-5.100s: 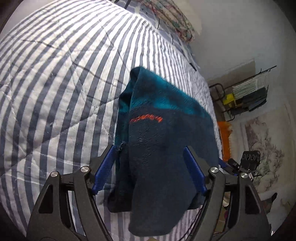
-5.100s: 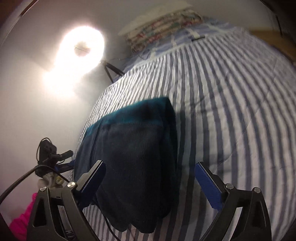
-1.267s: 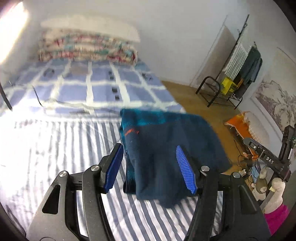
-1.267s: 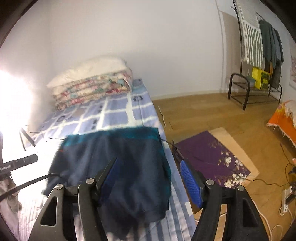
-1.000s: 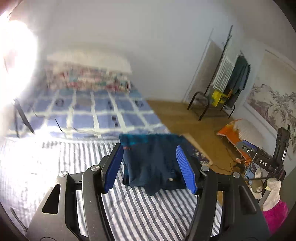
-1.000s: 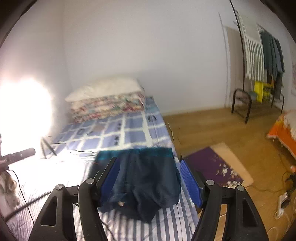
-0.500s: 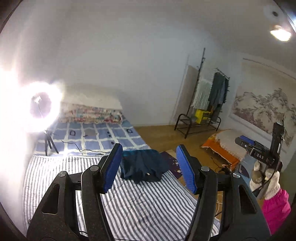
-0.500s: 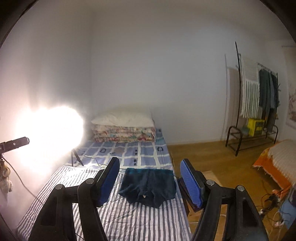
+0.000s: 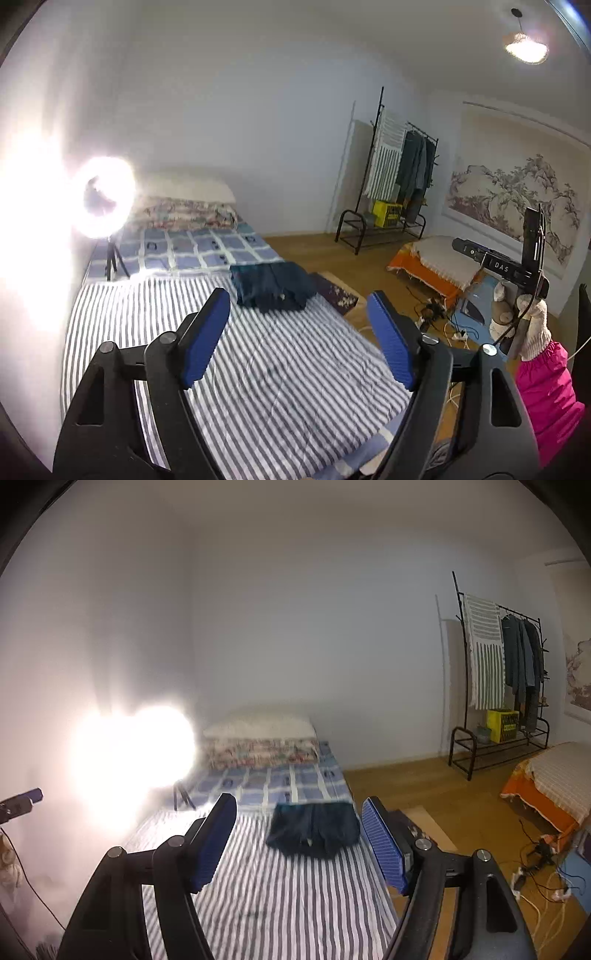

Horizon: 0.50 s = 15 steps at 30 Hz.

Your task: Fold large clothes

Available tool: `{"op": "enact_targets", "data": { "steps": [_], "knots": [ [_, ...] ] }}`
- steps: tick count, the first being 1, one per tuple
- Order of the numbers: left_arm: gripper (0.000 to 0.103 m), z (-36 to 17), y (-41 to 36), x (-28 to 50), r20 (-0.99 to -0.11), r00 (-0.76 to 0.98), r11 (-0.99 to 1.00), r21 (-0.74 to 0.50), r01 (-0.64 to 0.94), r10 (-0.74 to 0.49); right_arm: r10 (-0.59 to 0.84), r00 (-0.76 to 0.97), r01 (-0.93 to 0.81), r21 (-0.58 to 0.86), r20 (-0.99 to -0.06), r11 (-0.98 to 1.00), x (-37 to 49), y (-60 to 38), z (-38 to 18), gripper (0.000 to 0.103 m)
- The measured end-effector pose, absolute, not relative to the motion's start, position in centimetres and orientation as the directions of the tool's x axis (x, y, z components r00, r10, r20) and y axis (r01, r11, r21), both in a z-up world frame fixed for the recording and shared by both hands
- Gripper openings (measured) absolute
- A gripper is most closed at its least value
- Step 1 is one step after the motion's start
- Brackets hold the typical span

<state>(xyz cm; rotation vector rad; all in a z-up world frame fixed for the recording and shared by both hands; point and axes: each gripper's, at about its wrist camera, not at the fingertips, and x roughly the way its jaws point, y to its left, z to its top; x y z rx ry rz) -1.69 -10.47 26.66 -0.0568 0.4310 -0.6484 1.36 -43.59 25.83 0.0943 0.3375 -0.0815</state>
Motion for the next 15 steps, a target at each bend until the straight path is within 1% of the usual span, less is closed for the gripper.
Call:
{"op": "enact_targets", "data": {
  "steps": [5, 9, 11, 12, 13, 15],
  "knots": [
    [0.086, 22.2, -10.7, -2.6, -0.400, 0.713, 0.813, -0.188, 0.551, -0.576, -0.108, 0.911, 0.126, 0.019, -0.398, 0.992, -0.2, -40.1, 21.9, 0.076],
    [0.088, 18.3, -11.2, -2.4, -0.425, 0.730, 0.839, -0.162, 0.520, -0.535, -0.119, 0.901, 0.146, 0.032, -0.417, 0.989, -0.9, -37.9, 18.9, 0.082],
    [0.091, 16.5, -11.3, -2.0, -0.433, 0.737, 0.850, -0.171, 0.498, -0.519, -0.140, 0.895, 0.164, 0.022, -0.424, 0.986, -0.8, -37.0, 17.5, 0.085],
    [0.091, 15.7, -11.5, -1.8, -0.436, 0.747, 0.860, -0.163, 0.484, -0.503, -0.154, 0.891, 0.176, 0.012, -0.428, 0.984, -0.6, -36.6, 16.9, 0.089],
    [0.092, 15.0, -11.6, -1.4, -0.438, 0.754, 0.867, -0.152, 0.474, -0.489, -0.172, 0.884, 0.192, 0.001, -0.435, 0.981, -0.4, -36.0, 16.2, 0.091],
    [0.092, 13.6, -11.9, -0.9, -0.445, 0.766, 0.879, -0.124, 0.459, -0.463, -0.186, 0.879, 0.197, -0.019, -0.438, 0.980, 0.1, -35.2, 15.1, 0.091]
  ]
}}
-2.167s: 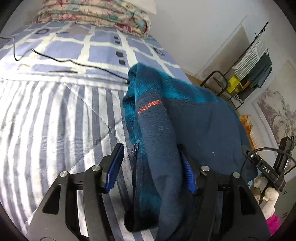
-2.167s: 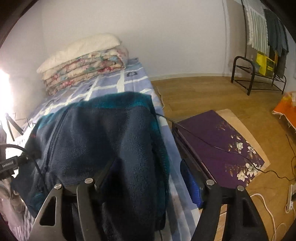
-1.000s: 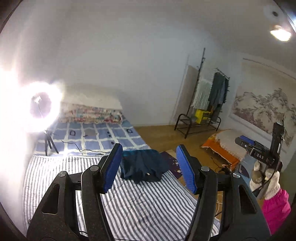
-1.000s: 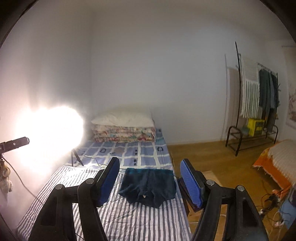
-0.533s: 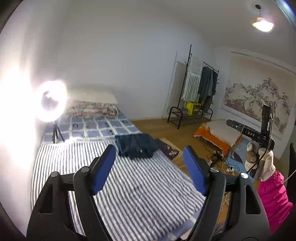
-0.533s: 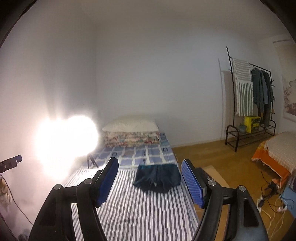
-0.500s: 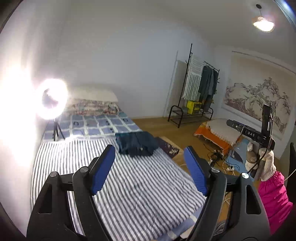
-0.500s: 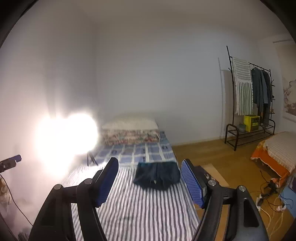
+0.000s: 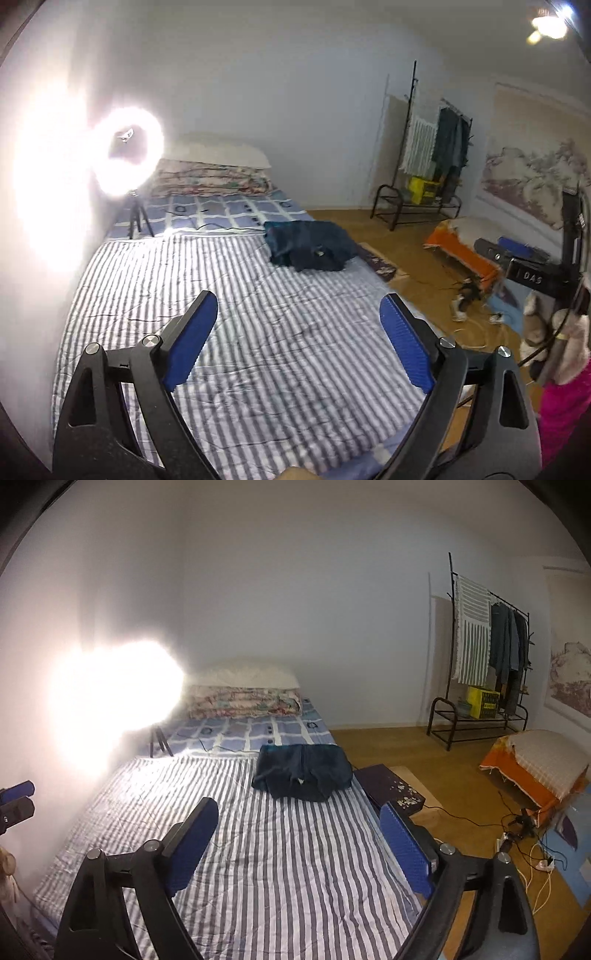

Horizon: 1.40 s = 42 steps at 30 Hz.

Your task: Fold large clothes

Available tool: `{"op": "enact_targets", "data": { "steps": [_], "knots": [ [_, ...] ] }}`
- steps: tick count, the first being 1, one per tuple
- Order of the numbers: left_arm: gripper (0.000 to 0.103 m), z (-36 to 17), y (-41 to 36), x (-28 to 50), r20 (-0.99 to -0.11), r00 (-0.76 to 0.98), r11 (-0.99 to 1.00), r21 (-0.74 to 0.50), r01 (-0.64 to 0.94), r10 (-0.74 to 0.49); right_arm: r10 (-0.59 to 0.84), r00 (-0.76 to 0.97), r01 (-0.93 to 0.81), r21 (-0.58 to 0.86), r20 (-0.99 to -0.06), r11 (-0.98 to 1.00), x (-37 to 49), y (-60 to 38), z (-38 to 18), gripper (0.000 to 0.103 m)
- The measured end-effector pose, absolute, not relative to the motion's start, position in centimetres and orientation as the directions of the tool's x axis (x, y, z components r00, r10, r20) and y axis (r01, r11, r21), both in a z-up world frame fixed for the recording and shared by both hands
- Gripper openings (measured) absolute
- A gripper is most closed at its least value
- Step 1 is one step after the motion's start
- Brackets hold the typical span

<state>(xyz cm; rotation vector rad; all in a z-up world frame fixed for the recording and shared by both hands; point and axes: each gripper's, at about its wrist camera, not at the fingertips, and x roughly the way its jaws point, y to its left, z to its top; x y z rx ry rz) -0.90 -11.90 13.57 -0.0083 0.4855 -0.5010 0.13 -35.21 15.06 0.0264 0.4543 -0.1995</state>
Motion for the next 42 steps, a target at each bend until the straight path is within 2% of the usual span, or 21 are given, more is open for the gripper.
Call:
{"op": "enact_targets", "data": {
  "steps": [3, 9, 25, 42],
  "knots": [
    [0.092, 12.0, -12.5, -0.2, -0.459, 0.774, 0.889, -0.086, 0.450, -0.436, -0.211, 0.876, 0.212, -0.047, -0.434, 0.976, 1.1, -34.4, 13.7, 0.096],
    [0.103, 10.3, -13.2, 0.5, -0.437, 0.809, 0.907, -0.038, 0.420, -0.393, -0.227, 0.880, 0.234, -0.033, -0.418, 0.972, 2.5, -34.4, 11.9, 0.103],
    [0.103, 6.7, -14.3, 2.2, -0.489, 0.809, 0.922, 0.025, 0.386, -0.325, -0.220, 0.864, 0.233, -0.028, -0.454, 0.972, 4.9, -34.1, 7.3, 0.103],
    [0.103, 5.8, -13.9, 2.7, -0.518, 0.802, 0.934, 0.018, 0.358, -0.298, -0.243, 0.855, 0.263, -0.020, -0.459, 0.964, 4.9, -34.0, 6.1, 0.103]
  ]
}}
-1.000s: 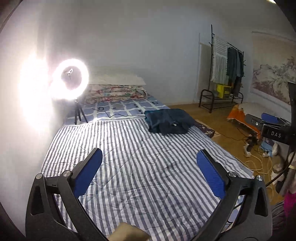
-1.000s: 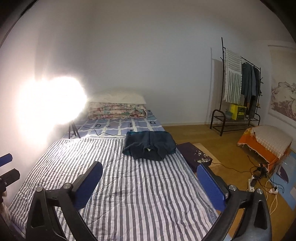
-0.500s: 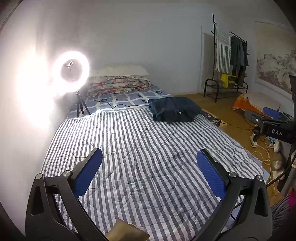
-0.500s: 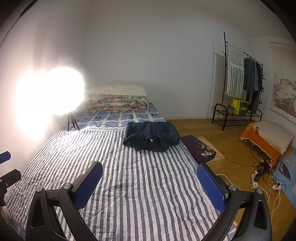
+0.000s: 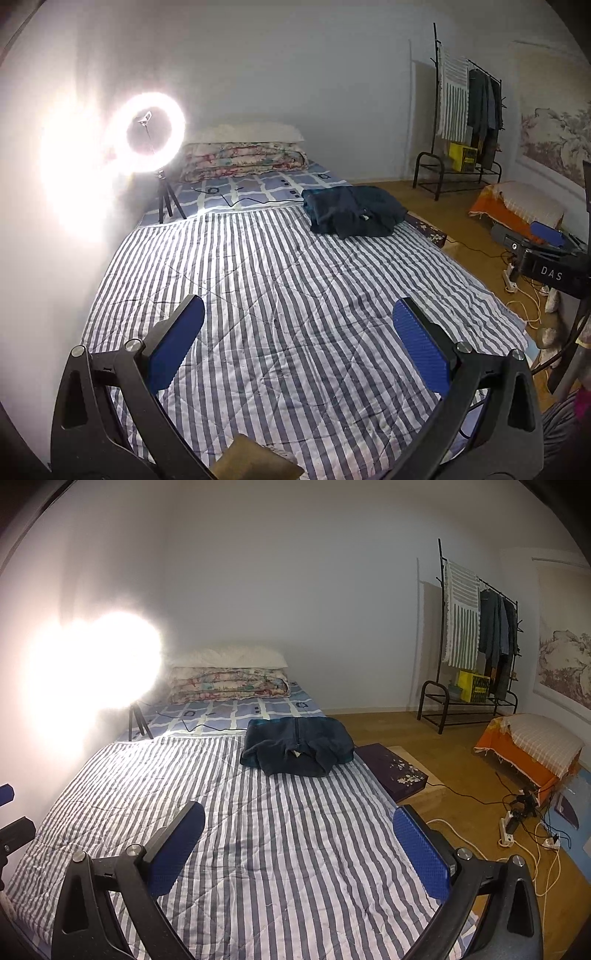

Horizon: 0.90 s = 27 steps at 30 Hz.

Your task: Fold large clothes

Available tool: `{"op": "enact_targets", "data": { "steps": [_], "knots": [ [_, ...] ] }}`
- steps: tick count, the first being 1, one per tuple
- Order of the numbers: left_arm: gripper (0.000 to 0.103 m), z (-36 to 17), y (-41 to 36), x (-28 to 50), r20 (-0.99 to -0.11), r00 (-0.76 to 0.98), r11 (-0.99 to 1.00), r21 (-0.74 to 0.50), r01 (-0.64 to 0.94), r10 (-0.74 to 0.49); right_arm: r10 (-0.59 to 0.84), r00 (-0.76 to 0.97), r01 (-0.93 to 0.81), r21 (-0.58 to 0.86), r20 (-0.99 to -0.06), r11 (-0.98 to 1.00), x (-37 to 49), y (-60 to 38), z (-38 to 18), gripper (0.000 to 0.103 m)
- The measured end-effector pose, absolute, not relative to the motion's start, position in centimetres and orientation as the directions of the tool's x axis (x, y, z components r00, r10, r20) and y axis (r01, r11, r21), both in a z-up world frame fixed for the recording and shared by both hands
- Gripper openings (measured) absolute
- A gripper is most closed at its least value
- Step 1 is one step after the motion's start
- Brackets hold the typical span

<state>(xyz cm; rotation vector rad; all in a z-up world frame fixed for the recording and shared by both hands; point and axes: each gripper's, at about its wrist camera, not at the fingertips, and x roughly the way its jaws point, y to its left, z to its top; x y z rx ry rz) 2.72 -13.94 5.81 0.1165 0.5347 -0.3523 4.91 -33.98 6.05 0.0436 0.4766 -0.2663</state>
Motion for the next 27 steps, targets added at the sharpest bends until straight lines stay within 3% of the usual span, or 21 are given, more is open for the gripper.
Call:
{"op": "enact_targets", "data": {
  "steps": [27],
  "knots": [
    [0.103, 5.86, -13.37, 2.88, -0.524, 0.800, 0.939, -0.001, 0.344, -0.294, -0.229, 0.857, 0.254, -0.008, -0.461, 0.967, 5.14, -33.94, 5.82, 0.103]
  ]
}}
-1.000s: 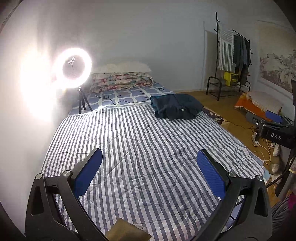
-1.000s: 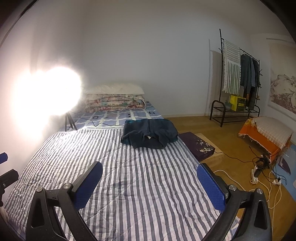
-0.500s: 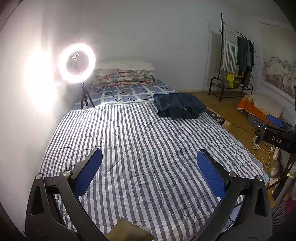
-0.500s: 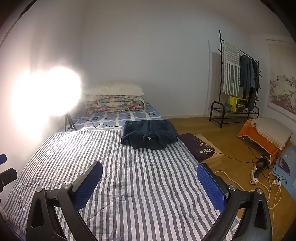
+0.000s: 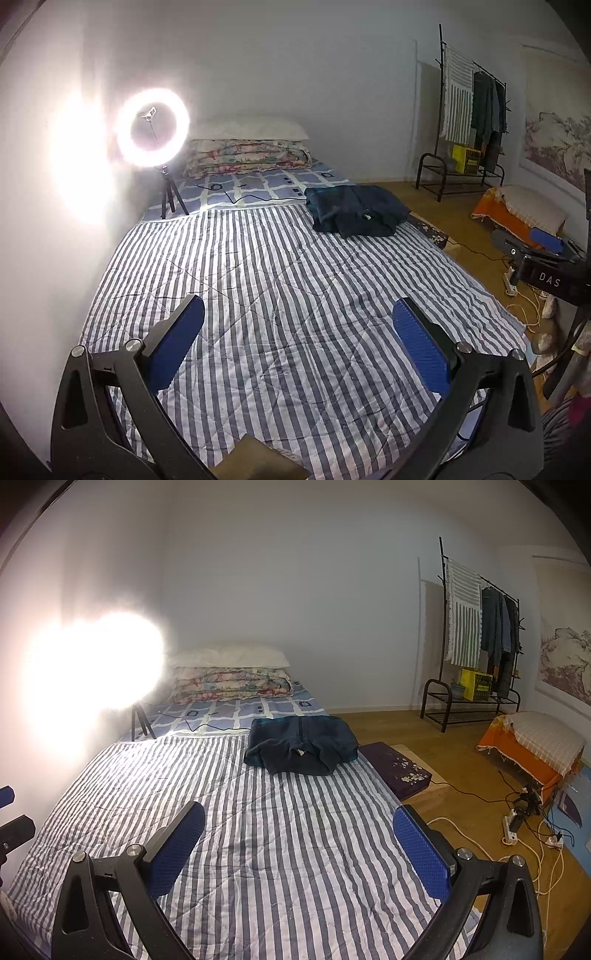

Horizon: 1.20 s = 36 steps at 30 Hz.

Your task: Fold large clothes

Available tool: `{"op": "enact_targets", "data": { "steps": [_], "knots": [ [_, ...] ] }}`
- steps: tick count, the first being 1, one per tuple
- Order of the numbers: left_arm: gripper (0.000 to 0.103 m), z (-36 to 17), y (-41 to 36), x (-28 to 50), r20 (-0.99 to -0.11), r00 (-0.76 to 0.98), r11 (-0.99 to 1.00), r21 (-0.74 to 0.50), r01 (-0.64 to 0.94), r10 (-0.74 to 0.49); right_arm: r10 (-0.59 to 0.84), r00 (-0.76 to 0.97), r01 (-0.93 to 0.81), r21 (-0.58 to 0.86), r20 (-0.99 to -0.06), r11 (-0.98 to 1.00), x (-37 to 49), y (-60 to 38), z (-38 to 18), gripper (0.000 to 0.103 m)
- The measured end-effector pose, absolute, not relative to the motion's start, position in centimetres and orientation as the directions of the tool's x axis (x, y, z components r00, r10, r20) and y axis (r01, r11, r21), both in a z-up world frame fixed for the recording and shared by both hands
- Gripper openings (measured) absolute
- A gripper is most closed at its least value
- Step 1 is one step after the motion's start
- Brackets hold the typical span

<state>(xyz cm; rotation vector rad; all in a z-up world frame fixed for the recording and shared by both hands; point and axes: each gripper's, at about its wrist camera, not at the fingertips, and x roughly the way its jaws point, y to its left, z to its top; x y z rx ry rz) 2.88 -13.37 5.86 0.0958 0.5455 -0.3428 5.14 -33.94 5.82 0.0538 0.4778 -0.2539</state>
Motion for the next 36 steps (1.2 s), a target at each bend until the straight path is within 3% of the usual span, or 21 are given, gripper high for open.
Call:
{"op": "enact_targets", "data": {
  "steps": [36],
  "knots": [
    [0.103, 5.7, -13.0, 3.1, -0.517, 0.806, 0.939, 0.009, 0.343, -0.289, -0.215, 0.858, 0.243, 0.001, -0.467, 0.970, 5.2, -32.9, 5.2, 0.103]
  ]
}}
